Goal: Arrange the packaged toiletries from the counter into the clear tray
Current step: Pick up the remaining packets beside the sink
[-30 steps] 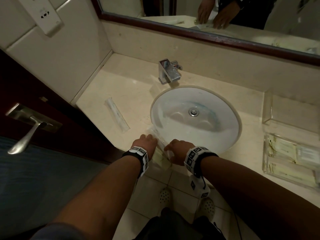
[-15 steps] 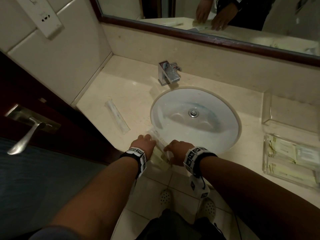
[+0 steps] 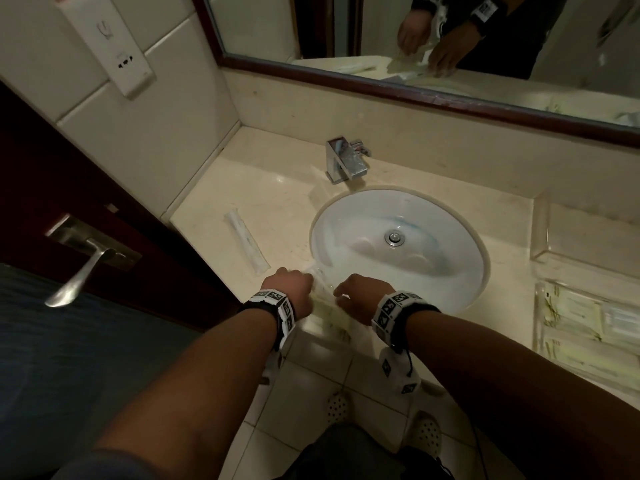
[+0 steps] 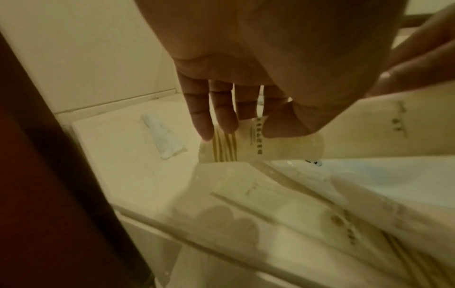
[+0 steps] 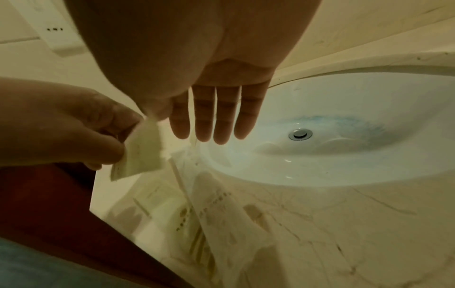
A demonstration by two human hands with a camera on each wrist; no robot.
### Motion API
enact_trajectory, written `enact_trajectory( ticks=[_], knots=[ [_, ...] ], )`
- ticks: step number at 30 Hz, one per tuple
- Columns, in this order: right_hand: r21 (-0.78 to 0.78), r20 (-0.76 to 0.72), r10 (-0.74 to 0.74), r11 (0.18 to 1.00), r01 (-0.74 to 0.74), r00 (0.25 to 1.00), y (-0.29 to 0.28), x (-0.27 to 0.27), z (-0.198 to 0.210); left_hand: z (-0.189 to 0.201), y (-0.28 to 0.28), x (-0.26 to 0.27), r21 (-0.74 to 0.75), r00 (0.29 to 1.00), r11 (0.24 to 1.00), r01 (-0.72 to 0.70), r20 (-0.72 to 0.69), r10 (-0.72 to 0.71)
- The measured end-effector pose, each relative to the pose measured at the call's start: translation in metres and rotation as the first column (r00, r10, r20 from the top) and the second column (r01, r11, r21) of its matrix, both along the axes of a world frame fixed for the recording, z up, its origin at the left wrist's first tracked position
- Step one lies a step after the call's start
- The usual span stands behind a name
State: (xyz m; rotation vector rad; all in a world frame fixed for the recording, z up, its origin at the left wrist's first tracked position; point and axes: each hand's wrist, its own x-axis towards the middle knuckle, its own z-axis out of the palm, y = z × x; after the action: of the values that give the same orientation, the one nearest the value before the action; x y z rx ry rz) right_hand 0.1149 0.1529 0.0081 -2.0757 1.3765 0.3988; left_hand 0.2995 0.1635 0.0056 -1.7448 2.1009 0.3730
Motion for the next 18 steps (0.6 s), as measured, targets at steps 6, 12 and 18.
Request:
enact_trajectory(
  ticks=[6, 12, 18],
  knots=[
    [-0.036, 0.107, -0.105, 0.993, 0.110, 0.989, -0.007, -0.018, 0.016, 0.007, -0.014, -0.022, -0.018, 0.998, 0.999, -0.047, -0.051, 0.046],
    [-0.074, 0.030, -0.099, 0.992, 0.101, 0.995, -0.003, -0.054, 0.026, 0.012, -0.026, -0.067, -0.062, 0.995, 0.998, -0.004, -0.098, -0.002],
    [-0.108, -0.021, -0.172, 0.980, 0.169, 0.985, -0.004, -0.110, 0.028, 0.012, -0.036, -0.116, -0.079, 0.992, 0.996, 0.037, -0.121, -0.046]
  ],
)
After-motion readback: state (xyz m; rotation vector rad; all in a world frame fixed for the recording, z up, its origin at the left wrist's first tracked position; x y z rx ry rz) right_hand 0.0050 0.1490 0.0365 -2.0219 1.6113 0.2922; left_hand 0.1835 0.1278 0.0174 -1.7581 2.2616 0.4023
